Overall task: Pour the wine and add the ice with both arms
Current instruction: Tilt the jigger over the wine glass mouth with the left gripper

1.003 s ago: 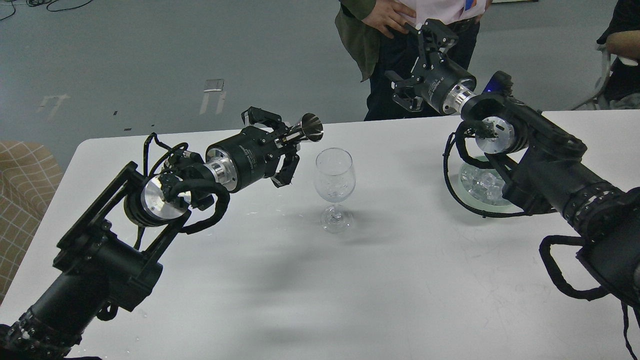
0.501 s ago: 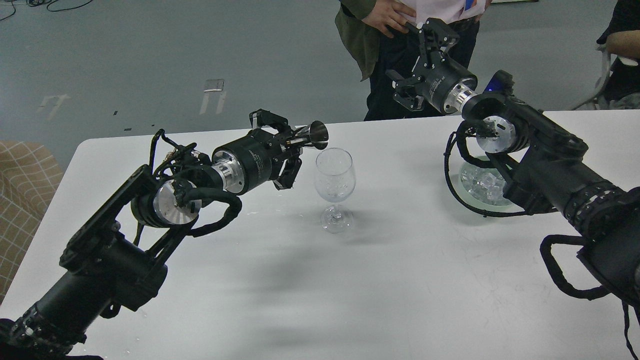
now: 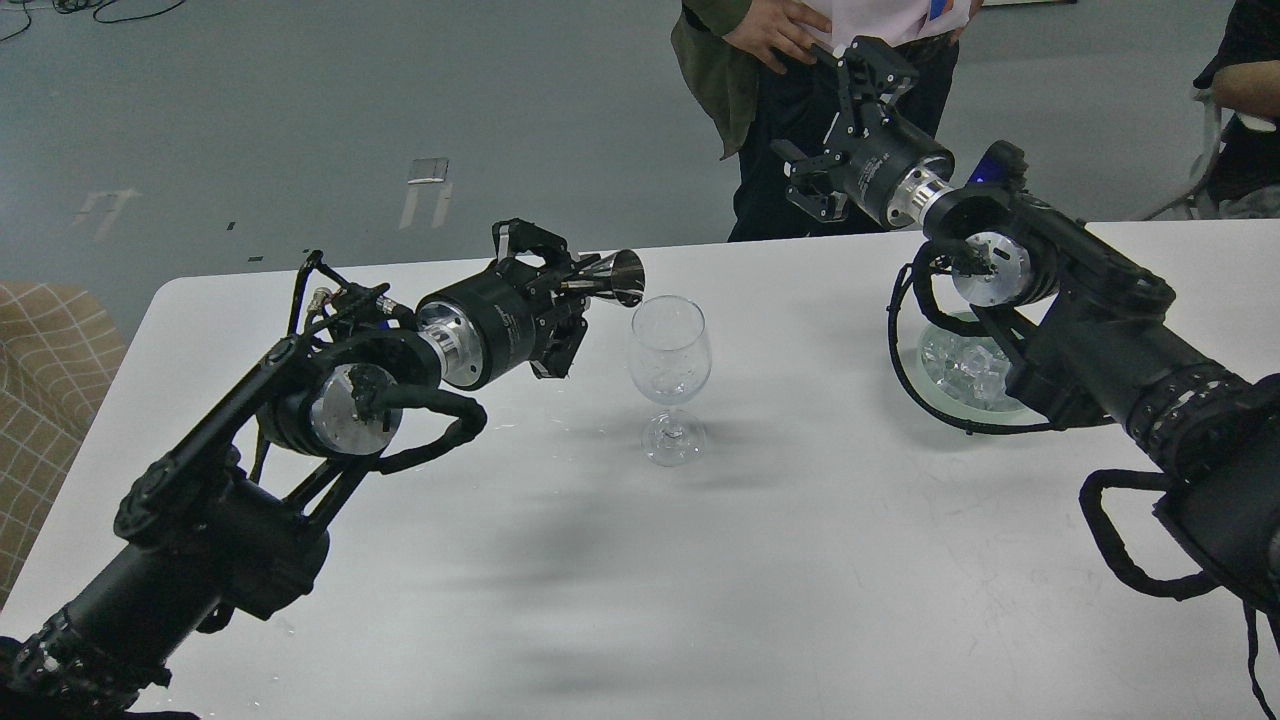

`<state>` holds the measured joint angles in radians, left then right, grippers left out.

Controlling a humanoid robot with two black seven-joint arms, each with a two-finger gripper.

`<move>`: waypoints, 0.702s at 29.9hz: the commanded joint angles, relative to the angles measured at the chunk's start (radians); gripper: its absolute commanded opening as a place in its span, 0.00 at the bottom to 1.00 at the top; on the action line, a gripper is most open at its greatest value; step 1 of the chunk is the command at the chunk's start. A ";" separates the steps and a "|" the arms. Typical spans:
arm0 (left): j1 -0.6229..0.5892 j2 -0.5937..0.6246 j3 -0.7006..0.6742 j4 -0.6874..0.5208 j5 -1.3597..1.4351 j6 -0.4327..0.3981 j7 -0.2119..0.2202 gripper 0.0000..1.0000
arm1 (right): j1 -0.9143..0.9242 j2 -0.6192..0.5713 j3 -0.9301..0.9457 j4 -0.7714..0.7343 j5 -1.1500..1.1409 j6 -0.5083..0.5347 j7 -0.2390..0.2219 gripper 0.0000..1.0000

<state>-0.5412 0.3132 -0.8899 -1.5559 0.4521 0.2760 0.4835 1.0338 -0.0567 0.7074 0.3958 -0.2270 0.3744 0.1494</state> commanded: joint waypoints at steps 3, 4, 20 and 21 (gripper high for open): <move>0.000 0.001 0.011 -0.003 0.068 0.000 0.005 0.00 | -0.001 0.000 0.000 0.000 0.000 0.000 -0.001 1.00; 0.000 0.001 0.011 -0.003 0.076 0.000 0.005 0.00 | -0.001 0.000 0.000 0.000 0.000 0.000 -0.001 1.00; -0.011 0.021 0.014 -0.046 0.194 -0.001 0.005 0.00 | -0.001 0.000 0.001 0.000 0.000 0.000 -0.001 1.00; -0.011 0.021 0.014 -0.046 0.194 -0.001 0.005 0.00 | -0.001 0.000 0.001 0.000 0.000 0.000 -0.001 1.00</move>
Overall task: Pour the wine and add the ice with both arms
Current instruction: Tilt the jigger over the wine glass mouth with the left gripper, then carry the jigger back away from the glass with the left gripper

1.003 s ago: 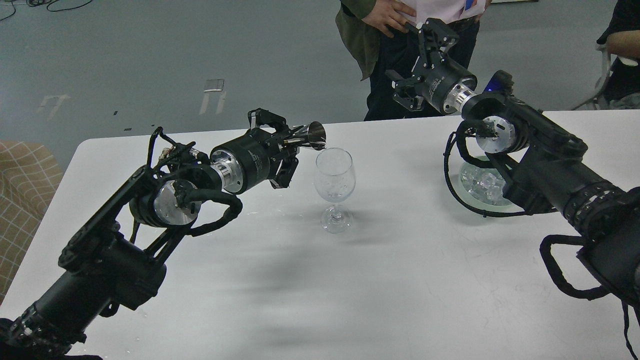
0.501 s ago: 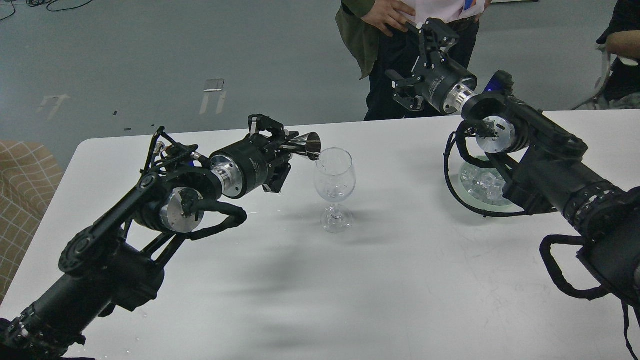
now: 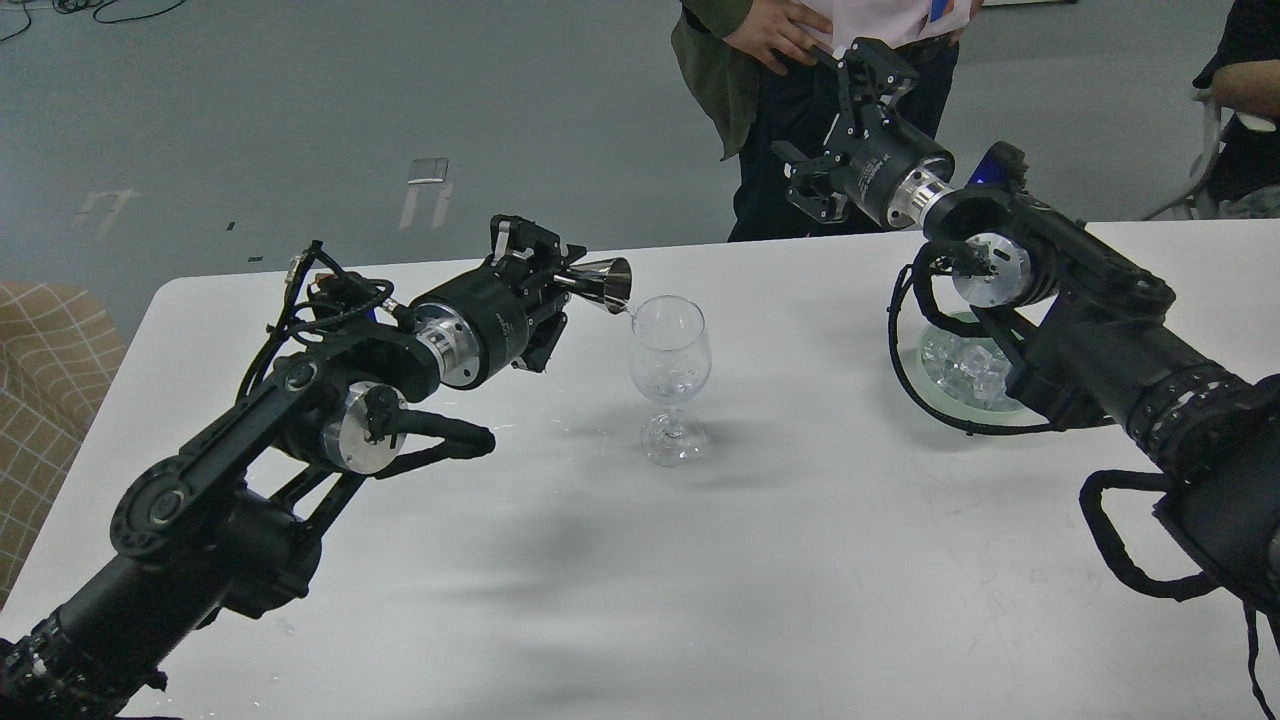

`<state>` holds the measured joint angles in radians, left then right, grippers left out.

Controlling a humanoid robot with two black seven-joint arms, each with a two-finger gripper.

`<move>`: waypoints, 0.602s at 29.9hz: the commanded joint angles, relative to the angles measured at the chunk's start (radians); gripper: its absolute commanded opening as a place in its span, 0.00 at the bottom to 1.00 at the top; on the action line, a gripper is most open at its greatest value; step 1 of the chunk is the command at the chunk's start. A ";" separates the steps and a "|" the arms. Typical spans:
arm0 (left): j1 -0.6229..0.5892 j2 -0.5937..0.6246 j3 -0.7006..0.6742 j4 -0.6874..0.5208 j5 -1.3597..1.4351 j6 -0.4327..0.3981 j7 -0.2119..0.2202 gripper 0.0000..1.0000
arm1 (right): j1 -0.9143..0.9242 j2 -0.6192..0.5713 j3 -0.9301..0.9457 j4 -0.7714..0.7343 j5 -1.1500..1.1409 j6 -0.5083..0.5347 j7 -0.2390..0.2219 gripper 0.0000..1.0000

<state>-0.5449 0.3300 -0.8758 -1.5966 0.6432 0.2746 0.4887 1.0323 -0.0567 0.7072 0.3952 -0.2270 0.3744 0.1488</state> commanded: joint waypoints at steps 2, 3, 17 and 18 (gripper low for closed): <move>-0.010 0.006 0.001 -0.016 0.015 0.000 0.000 0.00 | 0.000 0.001 0.002 0.001 0.000 0.000 0.000 1.00; -0.012 0.006 0.001 -0.020 0.030 0.002 0.000 0.00 | 0.000 0.002 0.002 0.001 0.000 0.000 0.000 1.00; -0.043 0.040 0.043 -0.069 0.131 0.000 0.000 0.00 | 0.000 0.002 0.000 -0.001 0.000 0.000 0.000 1.00; -0.050 0.044 0.052 -0.078 0.135 0.002 0.000 0.00 | 0.000 0.002 0.000 -0.001 0.000 0.000 0.000 1.00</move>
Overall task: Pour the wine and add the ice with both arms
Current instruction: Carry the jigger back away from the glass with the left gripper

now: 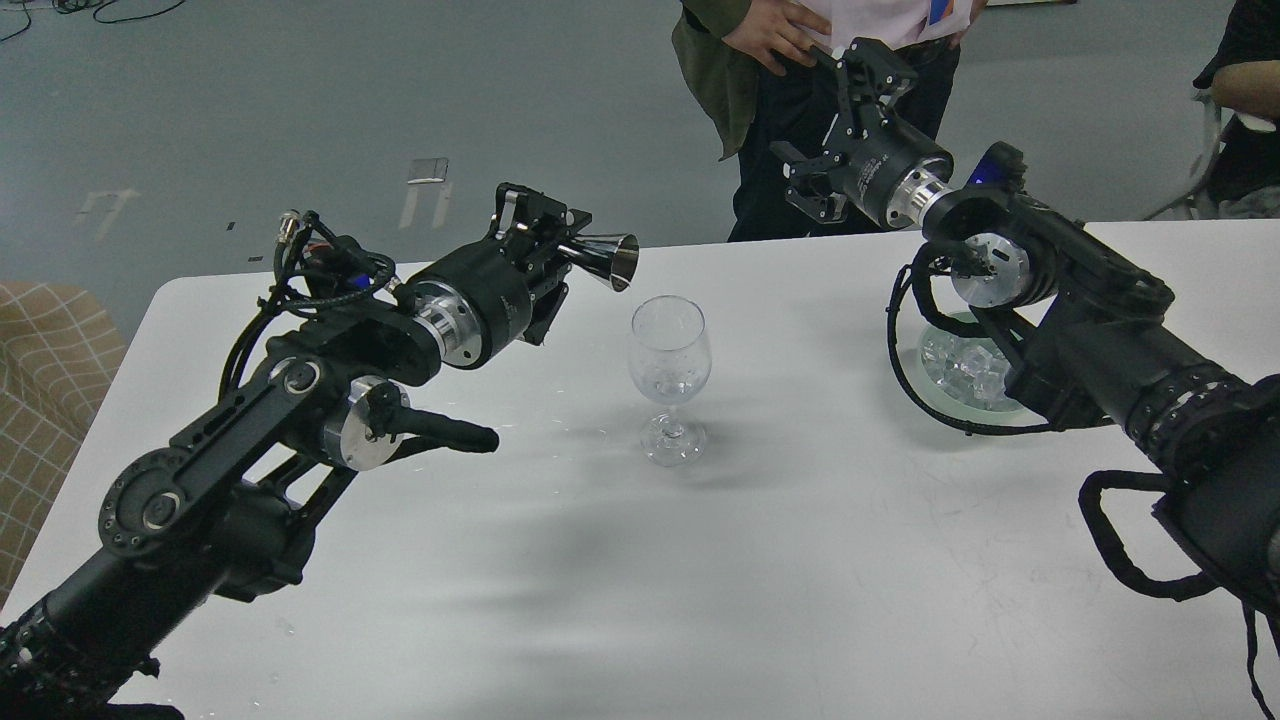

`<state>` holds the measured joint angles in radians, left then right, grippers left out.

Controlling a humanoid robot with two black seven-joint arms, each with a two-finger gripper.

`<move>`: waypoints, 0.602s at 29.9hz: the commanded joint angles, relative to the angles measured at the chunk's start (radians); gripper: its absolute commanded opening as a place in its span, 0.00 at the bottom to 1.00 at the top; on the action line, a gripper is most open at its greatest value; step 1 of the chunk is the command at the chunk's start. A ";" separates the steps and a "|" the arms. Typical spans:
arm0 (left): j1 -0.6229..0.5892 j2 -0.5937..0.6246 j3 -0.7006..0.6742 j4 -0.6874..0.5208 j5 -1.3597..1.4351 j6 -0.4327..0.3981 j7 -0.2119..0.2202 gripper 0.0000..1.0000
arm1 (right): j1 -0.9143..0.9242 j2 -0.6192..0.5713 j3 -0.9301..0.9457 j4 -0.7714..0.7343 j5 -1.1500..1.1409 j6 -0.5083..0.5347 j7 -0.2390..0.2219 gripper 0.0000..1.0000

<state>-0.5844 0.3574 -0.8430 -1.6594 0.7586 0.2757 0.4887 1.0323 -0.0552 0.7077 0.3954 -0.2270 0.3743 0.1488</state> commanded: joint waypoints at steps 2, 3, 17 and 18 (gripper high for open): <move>-0.022 0.020 0.027 -0.023 0.021 0.000 0.000 0.00 | 0.000 0.000 -0.001 0.000 0.000 0.000 0.000 1.00; -0.029 0.025 0.035 -0.025 0.022 0.000 0.000 0.00 | 0.000 0.000 0.001 0.000 0.000 0.000 0.000 1.00; -0.045 0.046 0.036 -0.028 0.044 0.011 0.000 0.00 | 0.000 0.002 -0.001 -0.001 0.000 0.000 0.000 1.00; -0.035 0.045 0.003 -0.028 -0.003 0.022 0.000 0.00 | 0.000 0.002 -0.001 -0.001 0.000 0.000 0.000 1.00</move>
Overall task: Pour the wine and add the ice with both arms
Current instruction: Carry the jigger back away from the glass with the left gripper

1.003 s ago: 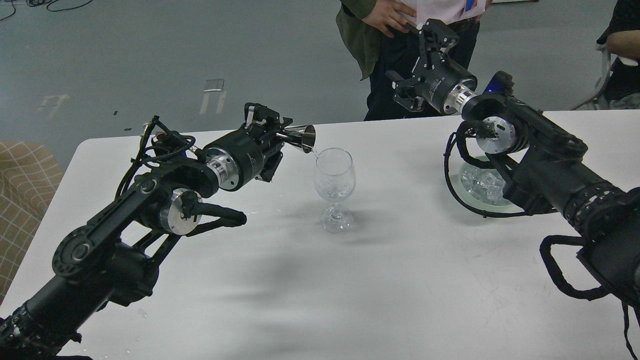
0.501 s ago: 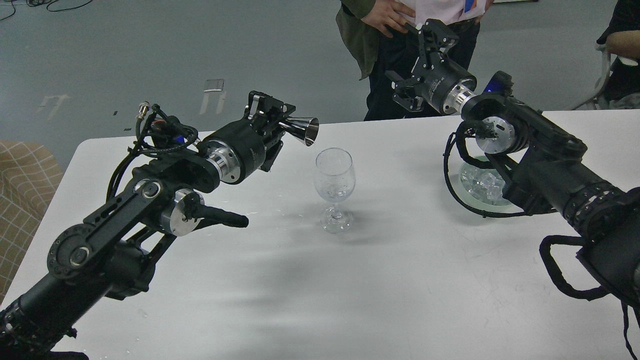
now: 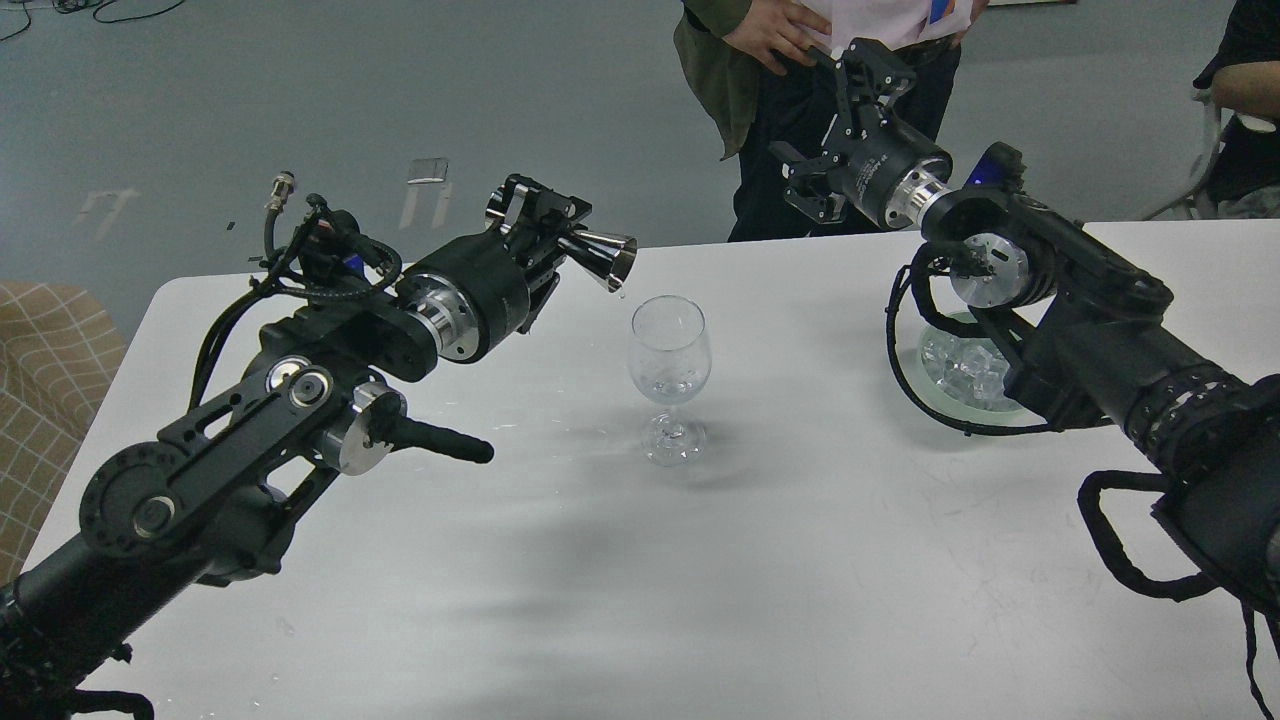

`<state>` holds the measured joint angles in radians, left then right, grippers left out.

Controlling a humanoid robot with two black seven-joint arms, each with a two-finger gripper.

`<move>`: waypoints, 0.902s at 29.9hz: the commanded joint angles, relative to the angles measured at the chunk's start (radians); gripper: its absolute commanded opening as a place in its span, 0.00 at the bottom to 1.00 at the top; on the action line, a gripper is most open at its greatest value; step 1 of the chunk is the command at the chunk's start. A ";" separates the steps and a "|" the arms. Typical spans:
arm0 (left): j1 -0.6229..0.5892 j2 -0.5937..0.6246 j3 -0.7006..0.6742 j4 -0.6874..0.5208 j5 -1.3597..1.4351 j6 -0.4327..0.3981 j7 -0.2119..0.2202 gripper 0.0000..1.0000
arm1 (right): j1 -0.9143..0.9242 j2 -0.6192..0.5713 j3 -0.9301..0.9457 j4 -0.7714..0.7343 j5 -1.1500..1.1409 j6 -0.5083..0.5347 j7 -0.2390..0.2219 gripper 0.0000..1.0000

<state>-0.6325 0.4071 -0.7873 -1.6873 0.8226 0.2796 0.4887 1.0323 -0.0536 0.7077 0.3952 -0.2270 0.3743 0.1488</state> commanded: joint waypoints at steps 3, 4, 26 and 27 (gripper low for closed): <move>0.034 -0.008 -0.171 0.000 -0.242 0.033 0.000 0.00 | 0.000 -0.002 0.000 0.001 0.000 0.000 0.000 1.00; 0.042 -0.010 -0.202 0.001 -0.291 0.036 0.000 0.00 | 0.000 -0.002 0.000 -0.001 0.000 0.000 0.000 1.00; 0.589 -0.223 -0.908 0.040 -0.801 -0.197 0.000 0.01 | 0.011 0.006 0.010 0.001 0.000 -0.005 -0.002 1.00; 0.599 -0.225 -0.908 0.044 -0.801 -0.212 0.000 0.01 | 0.012 0.006 0.010 0.001 0.000 -0.005 -0.003 1.00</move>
<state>-0.0830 0.1918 -1.6905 -1.6601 0.0315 0.1260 0.4887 1.0399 -0.0485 0.7143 0.3958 -0.2271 0.3695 0.1474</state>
